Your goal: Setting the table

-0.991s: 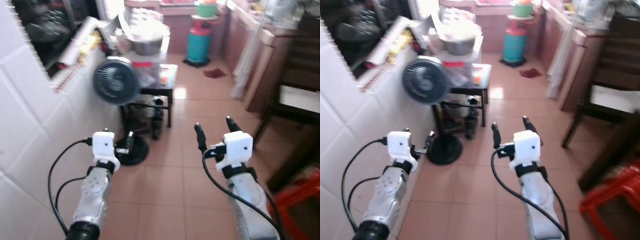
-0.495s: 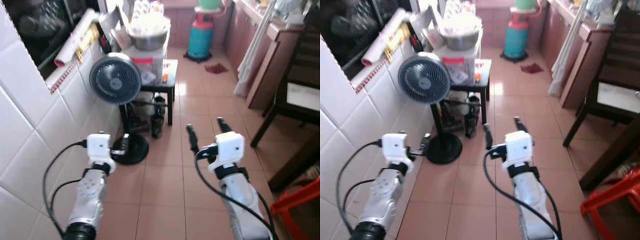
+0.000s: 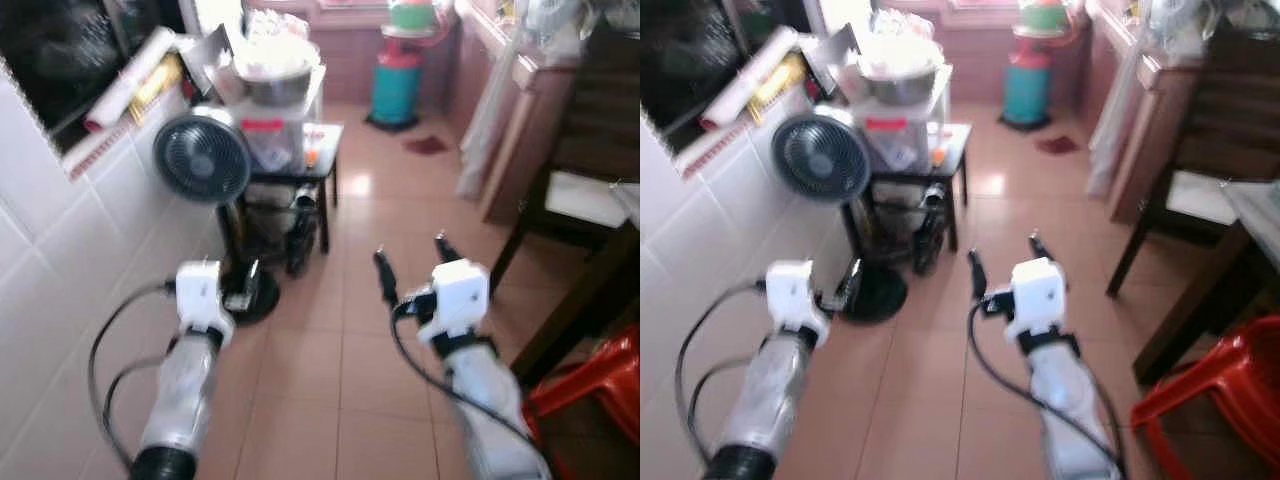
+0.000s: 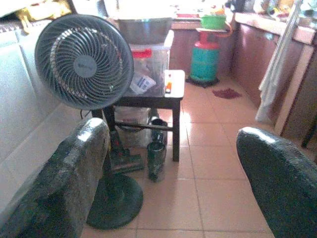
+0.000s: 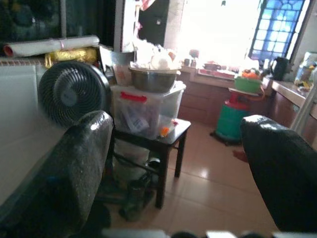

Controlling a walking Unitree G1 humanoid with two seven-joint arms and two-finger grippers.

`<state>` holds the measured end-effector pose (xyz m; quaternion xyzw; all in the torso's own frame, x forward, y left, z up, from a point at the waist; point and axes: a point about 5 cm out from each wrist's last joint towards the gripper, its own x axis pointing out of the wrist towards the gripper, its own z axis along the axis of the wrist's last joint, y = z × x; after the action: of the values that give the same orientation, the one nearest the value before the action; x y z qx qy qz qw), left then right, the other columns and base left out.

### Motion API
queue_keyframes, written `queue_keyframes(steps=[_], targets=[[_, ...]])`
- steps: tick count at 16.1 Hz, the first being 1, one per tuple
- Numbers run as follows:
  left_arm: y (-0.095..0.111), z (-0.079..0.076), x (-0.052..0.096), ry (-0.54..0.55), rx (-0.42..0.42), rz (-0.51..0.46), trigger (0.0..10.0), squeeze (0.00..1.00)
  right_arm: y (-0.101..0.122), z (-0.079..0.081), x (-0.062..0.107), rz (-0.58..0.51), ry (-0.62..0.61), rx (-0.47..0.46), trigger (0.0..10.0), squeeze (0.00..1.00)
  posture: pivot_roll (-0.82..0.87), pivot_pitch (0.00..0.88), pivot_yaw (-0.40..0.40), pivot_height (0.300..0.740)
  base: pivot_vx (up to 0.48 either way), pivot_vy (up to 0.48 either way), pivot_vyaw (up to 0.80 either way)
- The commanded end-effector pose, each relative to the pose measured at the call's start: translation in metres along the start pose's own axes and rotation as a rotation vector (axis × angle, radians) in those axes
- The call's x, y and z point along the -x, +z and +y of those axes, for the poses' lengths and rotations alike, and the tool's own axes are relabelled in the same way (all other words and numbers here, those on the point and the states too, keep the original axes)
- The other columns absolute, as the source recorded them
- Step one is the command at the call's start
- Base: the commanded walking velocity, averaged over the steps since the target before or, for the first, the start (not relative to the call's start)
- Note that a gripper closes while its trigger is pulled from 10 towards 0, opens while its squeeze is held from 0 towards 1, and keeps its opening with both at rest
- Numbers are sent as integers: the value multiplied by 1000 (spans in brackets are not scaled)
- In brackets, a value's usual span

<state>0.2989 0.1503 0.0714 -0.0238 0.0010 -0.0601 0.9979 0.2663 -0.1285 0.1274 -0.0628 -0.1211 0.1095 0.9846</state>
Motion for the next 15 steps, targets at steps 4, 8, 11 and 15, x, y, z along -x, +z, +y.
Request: queue_keyframes(steps=[4, 8, 11, 15], targets=[[0, 1, 2, -51, 13, -3, 10000, 0, 1, 1, -2, -4, -8, -15, 10000, 0, 25, 0, 50, 740, 0, 0, 0], [0, 1, 4, -57, 10, -7, 10000, 0, 0, 3, -2, -3, -1, -19, 10000, 0, 29, 0, 50, 740, 234, 0, -108], [0, 1, 3, -66, 15, -8, 10000, 0, 0, 3, -2, -2, 1, -18, 10000, 0, 27, 0, 50, 740, 401, 0, -288], [1, 1, 3, -68, 17, -9, 10000, 0, -1, 3, -1, 1, 1, -19, 10000, 0, 28, 0, 49, 740, 406, 0, 0]])
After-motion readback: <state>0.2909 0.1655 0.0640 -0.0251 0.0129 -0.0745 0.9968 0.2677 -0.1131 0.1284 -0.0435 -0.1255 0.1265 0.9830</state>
